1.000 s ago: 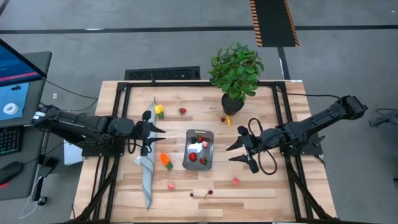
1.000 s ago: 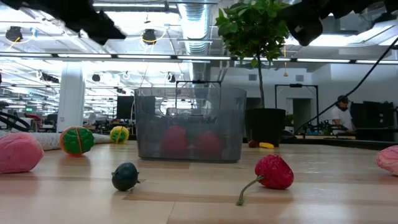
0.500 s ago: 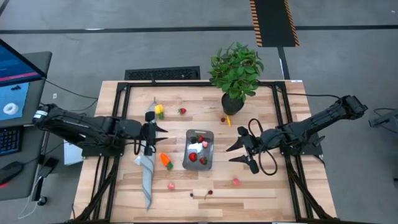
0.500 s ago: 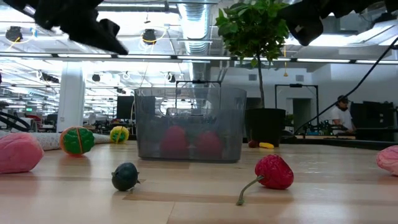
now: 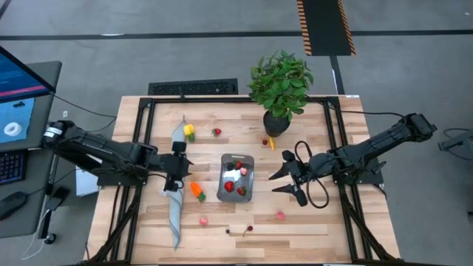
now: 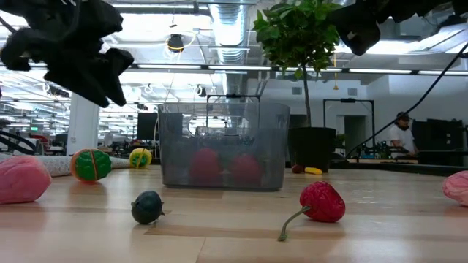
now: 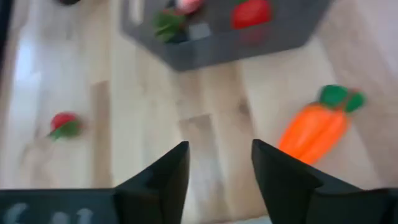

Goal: Pick and placing Produce into tupperware
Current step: Put the carrot into the bin

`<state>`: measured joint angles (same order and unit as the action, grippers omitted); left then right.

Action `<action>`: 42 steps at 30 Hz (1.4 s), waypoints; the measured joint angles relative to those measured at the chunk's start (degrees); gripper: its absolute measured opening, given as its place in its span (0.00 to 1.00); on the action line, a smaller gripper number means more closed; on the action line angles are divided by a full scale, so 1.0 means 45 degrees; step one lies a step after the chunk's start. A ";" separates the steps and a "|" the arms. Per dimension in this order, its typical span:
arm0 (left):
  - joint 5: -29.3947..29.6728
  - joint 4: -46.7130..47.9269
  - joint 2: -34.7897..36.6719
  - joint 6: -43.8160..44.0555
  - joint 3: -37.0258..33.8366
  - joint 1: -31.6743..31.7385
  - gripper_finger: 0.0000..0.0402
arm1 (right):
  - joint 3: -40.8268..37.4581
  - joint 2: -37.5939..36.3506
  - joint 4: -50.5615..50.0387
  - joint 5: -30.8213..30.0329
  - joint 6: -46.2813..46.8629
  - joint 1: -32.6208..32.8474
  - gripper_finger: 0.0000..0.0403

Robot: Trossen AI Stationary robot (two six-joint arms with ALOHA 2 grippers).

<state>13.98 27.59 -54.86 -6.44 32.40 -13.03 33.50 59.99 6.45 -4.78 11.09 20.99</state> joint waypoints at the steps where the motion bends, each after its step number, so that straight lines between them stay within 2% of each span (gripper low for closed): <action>1: -0.0043 -0.0104 -0.0124 -0.0005 0.0000 -0.0167 0.45 | 0.0000 0.0000 -0.0029 0.0002 0.0005 0.0000 0.55; 7: -0.0637 -0.0835 -0.0632 -0.0002 0.0013 -0.1324 0.55 | 0.0000 0.0000 -0.0075 0.0000 0.0114 -0.0005 0.55; 15: -0.0711 -0.1060 -0.1544 -0.0286 0.0005 -0.2297 0.55 | -0.0005 0.0000 -0.0096 -0.0598 0.0219 -0.0016 0.55; 28: -0.0944 -0.1503 -0.3789 -0.1200 0.0000 -0.2373 0.54 | -0.0010 0.0000 -0.0086 -0.0716 0.0858 0.0005 0.55; 42: -0.1012 -0.2633 -0.4509 -0.1603 -0.0005 -0.2258 0.54 | -0.0027 0.1333 0.0664 -0.0679 0.1015 0.0005 0.55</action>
<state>9.43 15.75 -75.16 -13.65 32.38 -23.19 33.37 65.99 9.44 -7.83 15.66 21.02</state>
